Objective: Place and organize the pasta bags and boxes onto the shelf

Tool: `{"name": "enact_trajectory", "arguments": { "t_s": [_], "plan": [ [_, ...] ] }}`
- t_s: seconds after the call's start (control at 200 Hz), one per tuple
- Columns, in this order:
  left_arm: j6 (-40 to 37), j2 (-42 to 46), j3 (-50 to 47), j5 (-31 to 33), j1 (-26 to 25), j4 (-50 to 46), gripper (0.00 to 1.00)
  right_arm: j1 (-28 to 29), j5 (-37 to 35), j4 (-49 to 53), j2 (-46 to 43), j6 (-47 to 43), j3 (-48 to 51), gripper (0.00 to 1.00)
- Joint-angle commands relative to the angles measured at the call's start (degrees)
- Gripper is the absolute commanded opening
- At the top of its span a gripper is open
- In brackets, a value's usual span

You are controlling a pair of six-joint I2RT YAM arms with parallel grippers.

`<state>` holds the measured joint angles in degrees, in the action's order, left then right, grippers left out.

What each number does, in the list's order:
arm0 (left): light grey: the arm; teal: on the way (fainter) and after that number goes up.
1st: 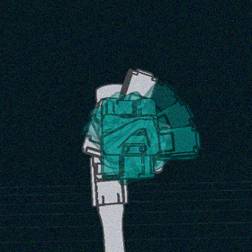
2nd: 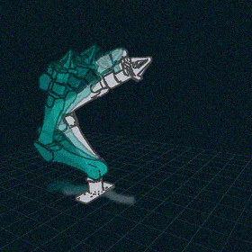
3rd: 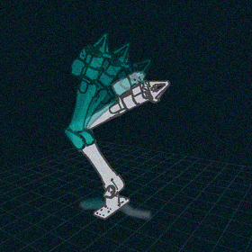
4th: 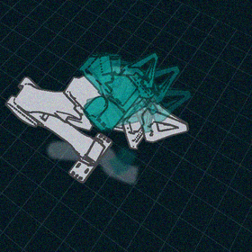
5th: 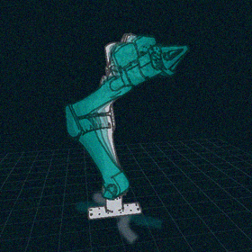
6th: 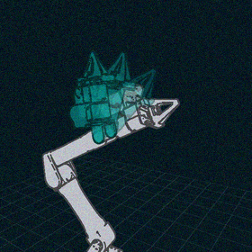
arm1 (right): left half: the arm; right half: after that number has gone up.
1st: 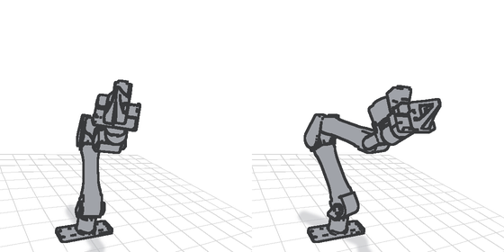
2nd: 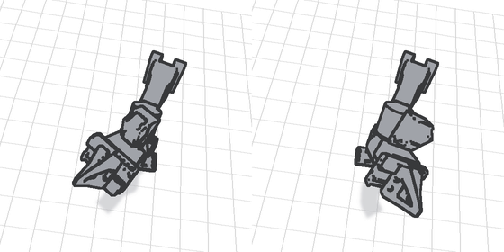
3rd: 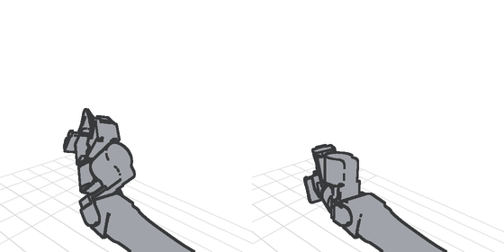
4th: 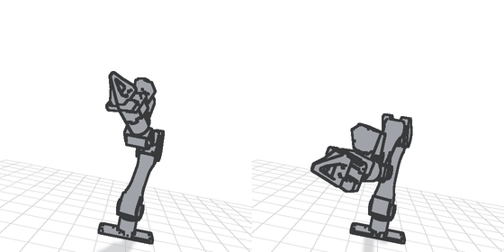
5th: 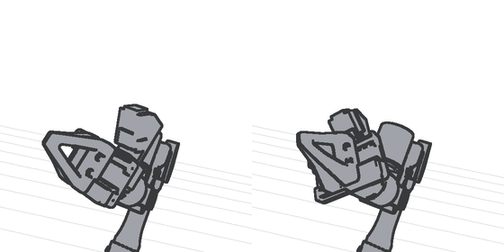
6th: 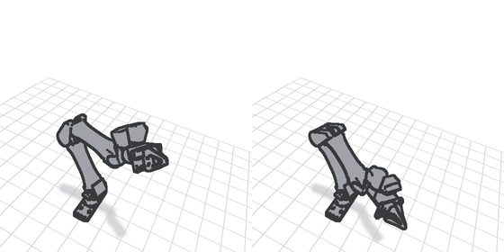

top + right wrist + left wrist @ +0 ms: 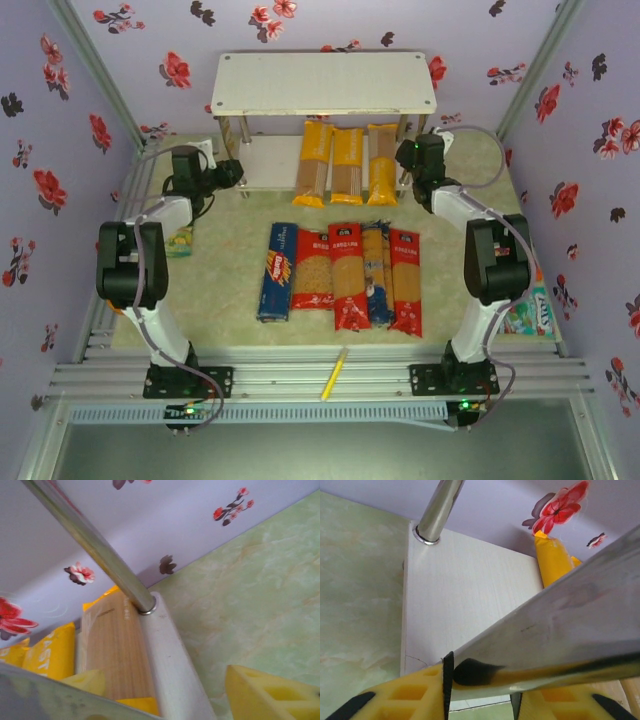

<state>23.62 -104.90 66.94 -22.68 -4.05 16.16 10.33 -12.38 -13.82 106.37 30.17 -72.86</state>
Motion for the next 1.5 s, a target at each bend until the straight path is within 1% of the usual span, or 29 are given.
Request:
{"name": "enact_trajectory", "arguments": {
  "t_s": [0.0,0.045,0.06,0.09,0.105,0.12,0.175,0.22,0.255,0.32,0.415,0.78,0.82,0.84,0.875,0.91,0.95,1.035,1.09,1.2,1.495],
  "plan": [
    [0.0,-2.1,2.6,-1.1,-0.1,3.6,0.25,-1.3,-0.6,-2.2,1.3,1.0,-1.9,0.49],
    [0.1,-2.4,2.7,-1.7,-0.2,4.1,0.23,-1.3,-0.1,-2.2,1.4,1.0,-1.9,0.42],
    [0.1,-2.5,2.7,-2.0,-0.1,4.3,0.20,-1.4,0.1,-2.2,1.4,1.1,-1.9,0.40],
    [0.1,-2.6,2.7,-2.6,-0.1,4.8,0.18,-1.4,0.4,-2.0,1.3,1.1,-1.9,0.36],
    [0.3,-2.7,2.7,-2.8,-0.1,5.0,0.17,-1.4,0.6,-1.9,1.4,1.2,-1.7,0.35],
    [0.4,-2.8,2.7,-3.0,-0.1,5.3,0.15,-1.5,0.7,-1.9,1.3,1.2,-1.6,0.33],
    [0.8,-3.0,2.5,-3.6,-0.1,6.3,0.13,-1.6,0.9,-1.8,1.1,1.2,-1.4,0.30],
    [1.2,-3.3,2.3,-4.2,-0.1,7.1,0.07,-1.7,1.2,-1.7,1.0,1.3,-1.1,0.28],
    [1.5,-3.4,2.1,-4.4,-0.2,7.9,0.00,-1.9,1.4,-1.5,0.9,1.4,-0.9,0.23],
    [2.0,-3.6,1.9,-4.5,-0.3,8.6,0.00,-2.2,2.3,-1.3,0.6,1.3,-0.7,0.16],
    [2.0,-3.3,1.3,-4.3,-0.4,8.8,0.00,-2.6,3.1,-1.1,0.1,0.8,-0.2,0.00],
    [-1.0,2.3,-3.4,-1.2,-1.4,10.1,0.00,-3.6,3.9,0.0,-3.0,-1.1,2.2,0.00],
    [-1.1,2.6,-3.8,-0.6,-1.4,10.9,0.10,-3.6,3.9,0.3,-3.1,-1.0,2.2,0.00],
    [-1.1,2.8,-4.3,-0.2,-1.4,11.5,0.20,-3.6,4.0,0.5,-3.1,-0.9,2.2,0.00],
    [-1.2,3.2,-4.9,0.5,-1.4,12.7,0.32,-3.6,4.0,0.7,-3.1,-0.8,2.1,0.00],
    [-1.3,3.6,-5.5,0.9,-1.4,13.7,0.46,-3.6,4.1,0.9,-3.1,-0.5,2.2,0.00],
    [-1.4,4.1,-5.9,0.9,-1.4,14.9,0.56,-3.7,4.3,1.1,-3.1,-0.3,2.1,0.00],
    [-1.4,5.0,-6.5,0.4,-1.4,17.5,0.58,-3.7,4.3,1.8,-3.1,-0.1,1.8,0.00],
    [-1.6,5.3,-6.4,0.1,-1.6,18.6,0.61,-3.7,4.3,2.3,-3.1,0.0,1.5,0.00],
    [-2.7,4.4,-4.4,0.9,-1.9,19.0,0.61,-3.7,4.7,3.4,-3.2,-0.2,0.8,0.00],
    [-2.9,-3.2,4.7,0.9,-2.5,19.1,0.61,-3.7,4.9,4.7,-4.4,-0.8,0.6,0.00]
  ]
}}
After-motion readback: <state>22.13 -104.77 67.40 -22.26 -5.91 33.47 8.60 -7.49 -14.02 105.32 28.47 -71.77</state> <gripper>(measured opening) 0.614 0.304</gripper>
